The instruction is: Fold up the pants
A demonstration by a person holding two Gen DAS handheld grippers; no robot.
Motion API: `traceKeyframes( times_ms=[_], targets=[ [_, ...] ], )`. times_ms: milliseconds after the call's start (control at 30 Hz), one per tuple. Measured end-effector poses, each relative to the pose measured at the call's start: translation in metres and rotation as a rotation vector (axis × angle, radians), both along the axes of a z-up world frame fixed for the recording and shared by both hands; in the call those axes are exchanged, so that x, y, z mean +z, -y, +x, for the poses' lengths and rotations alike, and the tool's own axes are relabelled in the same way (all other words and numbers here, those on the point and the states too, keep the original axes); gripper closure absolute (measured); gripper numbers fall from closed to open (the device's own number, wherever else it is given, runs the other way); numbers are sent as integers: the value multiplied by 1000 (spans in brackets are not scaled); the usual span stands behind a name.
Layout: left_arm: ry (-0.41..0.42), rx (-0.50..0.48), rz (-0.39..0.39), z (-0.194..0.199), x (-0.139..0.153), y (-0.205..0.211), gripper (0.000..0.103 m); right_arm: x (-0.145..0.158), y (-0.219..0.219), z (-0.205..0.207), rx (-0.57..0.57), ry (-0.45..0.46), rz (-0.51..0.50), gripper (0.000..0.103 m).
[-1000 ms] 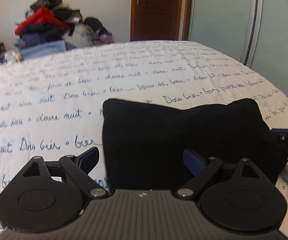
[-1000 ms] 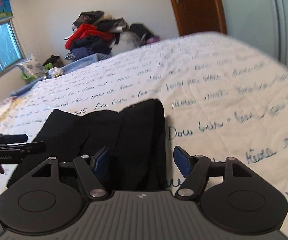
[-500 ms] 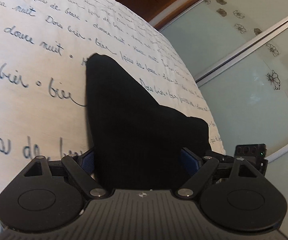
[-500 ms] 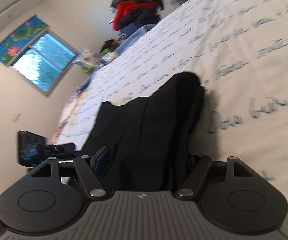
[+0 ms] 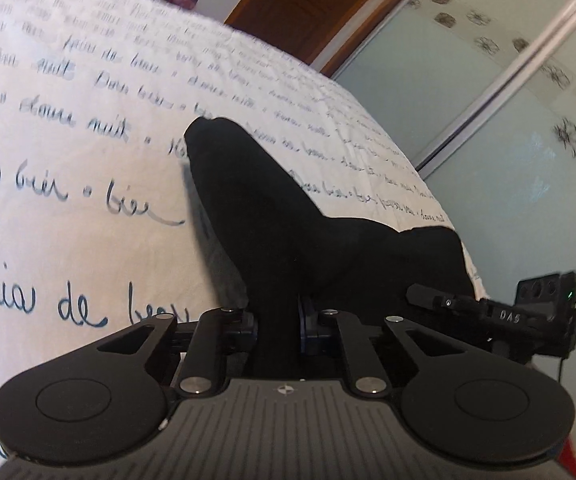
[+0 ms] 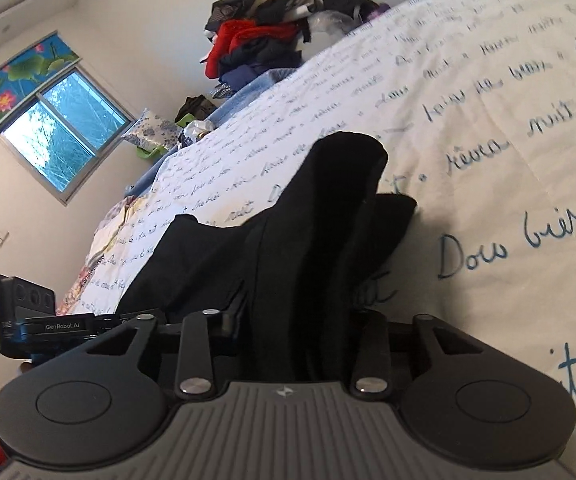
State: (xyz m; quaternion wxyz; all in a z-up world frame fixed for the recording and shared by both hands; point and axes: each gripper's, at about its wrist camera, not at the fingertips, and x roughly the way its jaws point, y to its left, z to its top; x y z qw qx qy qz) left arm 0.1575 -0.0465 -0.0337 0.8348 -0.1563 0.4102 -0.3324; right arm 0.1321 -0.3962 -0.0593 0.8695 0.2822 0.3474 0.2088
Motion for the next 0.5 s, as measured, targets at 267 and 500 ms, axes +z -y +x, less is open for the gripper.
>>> traceKeyframes(
  times_ms=[267, 500],
  targets=[
    [168, 15, 29, -17, 30, -14, 85, 33, -27, 4, 17, 98, -58, 72],
    [261, 91, 97, -2, 56, -45, 85, 49, -60, 39, 67, 170, -71, 72]
  ],
)
